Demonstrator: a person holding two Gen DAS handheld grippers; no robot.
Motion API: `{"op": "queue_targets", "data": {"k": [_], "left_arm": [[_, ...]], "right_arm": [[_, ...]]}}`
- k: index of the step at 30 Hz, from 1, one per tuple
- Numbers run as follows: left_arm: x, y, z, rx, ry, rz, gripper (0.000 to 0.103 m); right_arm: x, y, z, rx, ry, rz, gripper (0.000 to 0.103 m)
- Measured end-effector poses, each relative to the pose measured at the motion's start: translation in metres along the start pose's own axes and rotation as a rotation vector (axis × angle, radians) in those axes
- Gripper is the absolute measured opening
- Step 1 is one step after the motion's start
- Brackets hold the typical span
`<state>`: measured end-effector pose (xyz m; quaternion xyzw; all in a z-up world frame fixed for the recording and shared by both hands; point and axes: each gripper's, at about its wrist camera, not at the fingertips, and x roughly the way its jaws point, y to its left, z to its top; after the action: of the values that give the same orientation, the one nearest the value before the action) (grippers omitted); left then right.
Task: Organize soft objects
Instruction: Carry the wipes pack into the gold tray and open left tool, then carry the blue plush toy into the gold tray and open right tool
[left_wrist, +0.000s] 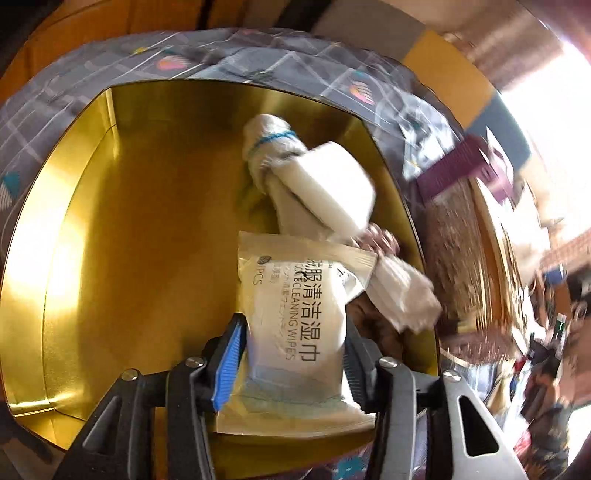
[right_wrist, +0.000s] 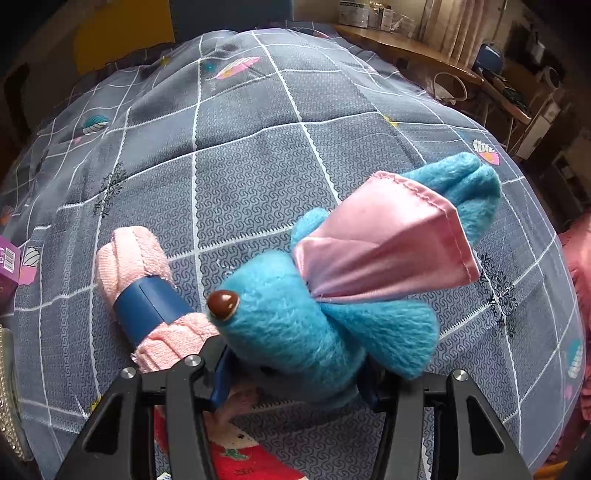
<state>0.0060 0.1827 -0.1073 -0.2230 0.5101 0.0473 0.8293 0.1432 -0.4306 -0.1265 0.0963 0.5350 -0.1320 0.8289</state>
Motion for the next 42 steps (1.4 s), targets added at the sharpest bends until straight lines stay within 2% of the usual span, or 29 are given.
{"op": "queue_targets", "data": {"k": [5,11,14,24,30,39,42], "left_arm": [[-0.014,-0.009,-0.005,0.051,-0.065,0.057,0.057],[-0.032,-0.025,-0.008,0.162,-0.174,0.206,0.057],[-0.038,-0.032,-0.009,0.21,-0.203,0.224,0.057],[-0.049,-0.05,-0.011,0.292,-0.234,0.203,0.057],[-0.046,-0.05,-0.011,0.304,-0.229,0.18,0.057],[-0.042,-0.046,-0.014,0.299,-0.216,0.139,0.057],[-0.04,-0.044,-0.014,0.295,-0.207,0.128,0.057]], "right_arm": [[0.0,0.0,0.0,0.0,0.0,0.0,0.054],[0.0,0.0,0.0,0.0,0.0,0.0,0.054],[-0.001,0.001,0.0,-0.002,-0.002,-0.003,0.054],[-0.013,0.002,-0.001,0.009,-0.042,-0.049,0.053],[-0.029,0.006,0.003,0.006,-0.079,-0.031,0.053],[-0.094,0.061,0.018,-0.158,-0.2,0.039,0.053],[-0.106,0.083,0.026,-0.192,-0.203,0.042,0.053]]}}
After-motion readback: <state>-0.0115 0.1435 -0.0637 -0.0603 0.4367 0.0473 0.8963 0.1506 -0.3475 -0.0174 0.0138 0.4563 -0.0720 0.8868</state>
